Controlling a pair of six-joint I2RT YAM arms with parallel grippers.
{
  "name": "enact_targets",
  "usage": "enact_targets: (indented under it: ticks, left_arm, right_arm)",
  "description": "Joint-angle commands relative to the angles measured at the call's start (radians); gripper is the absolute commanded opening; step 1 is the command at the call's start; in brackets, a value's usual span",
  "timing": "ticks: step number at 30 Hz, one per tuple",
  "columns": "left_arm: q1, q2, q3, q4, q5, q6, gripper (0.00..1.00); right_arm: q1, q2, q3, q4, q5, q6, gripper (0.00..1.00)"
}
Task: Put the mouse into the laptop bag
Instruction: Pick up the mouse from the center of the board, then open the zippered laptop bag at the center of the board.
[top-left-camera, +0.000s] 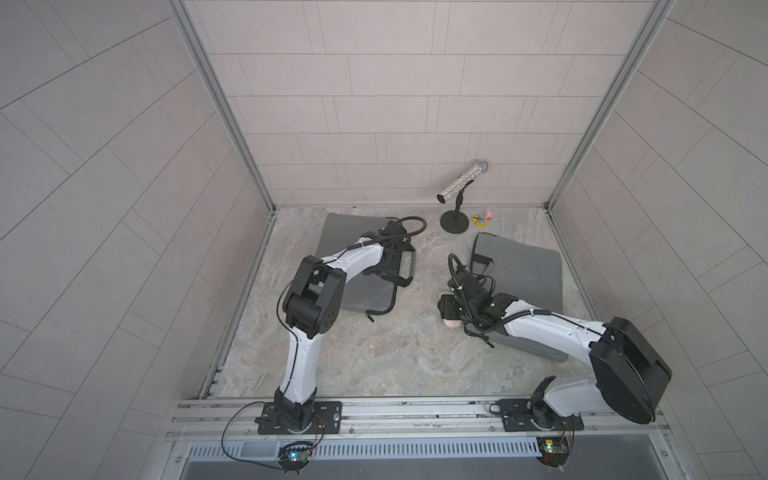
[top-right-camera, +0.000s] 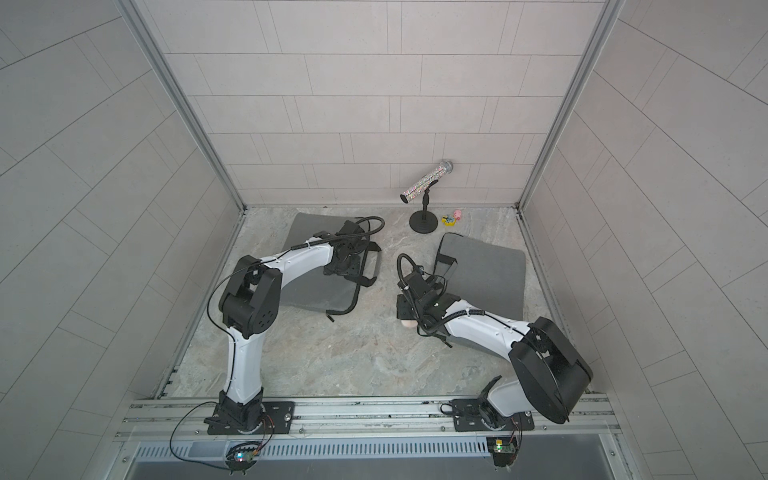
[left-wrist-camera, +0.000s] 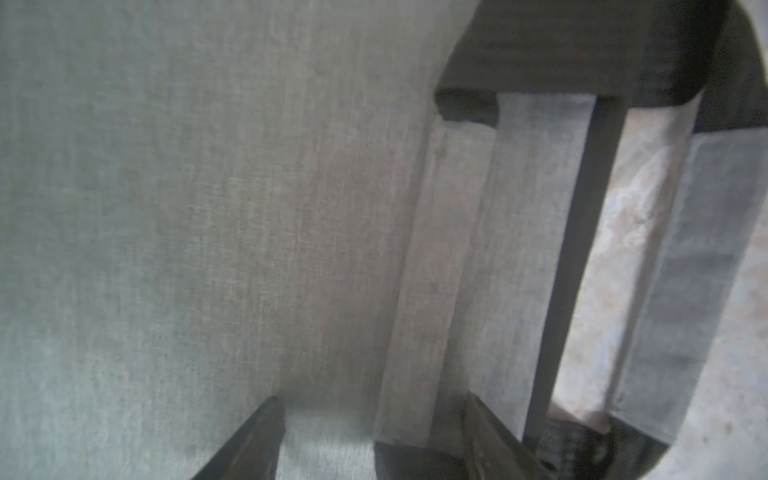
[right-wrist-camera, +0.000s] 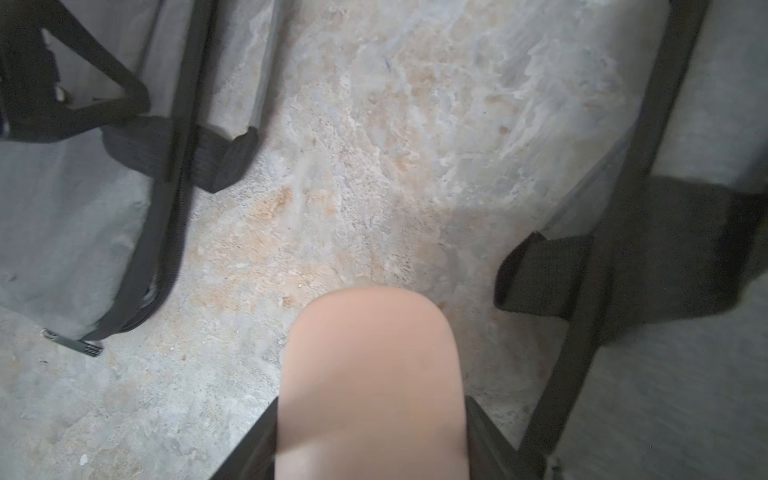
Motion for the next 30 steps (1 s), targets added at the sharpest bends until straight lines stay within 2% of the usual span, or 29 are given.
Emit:
enact_targets:
  ticks: [1,3,5,10,14,18,24,30]
  left_arm:
    - [0.004,0.078,0.026,-0.073,0.003,0.025,0.45]
    - [0.006,0.070,0.021,-0.073,0.015,0.018,0.16]
    - [0.004,0.035,0.001,-0.057,0.053,0.009,0.00]
    - [0.000,-0.127,-0.103,0.017,0.097,-0.016,0.00]
    - [-0.003,-0.314,-0.242,0.141,0.157,-0.055,0.00]
    - [-0.009,-0.469,-0.356,0.228,0.154,-0.080,0.00]
    - [-0.025,-0.614,-0.469,0.311,0.225,-0.105,0.00]
    - [-0.062,-0.684,-0.508,0.382,0.288,-0.116,0.00]
  right_arm:
    - [-0.002,0.003,-0.013,0.030,-0.004,0.001,0.60]
    - [-0.002,0.012,-0.013,0.039,-0.009,0.001,0.60]
    - [-0.001,0.025,-0.007,0.049,-0.017,0.000,0.60]
    - [-0.005,0.061,0.020,0.058,-0.023,-0.007,0.60]
    - [-0.021,0.105,0.064,0.092,-0.044,-0.015,0.60]
    - [-0.040,0.189,0.143,0.133,-0.082,-0.020,0.60]
    - [-0.072,0.358,0.316,0.145,-0.115,-0.013,0.60]
    - [-0.098,0.502,0.481,0.144,-0.176,0.021,0.61]
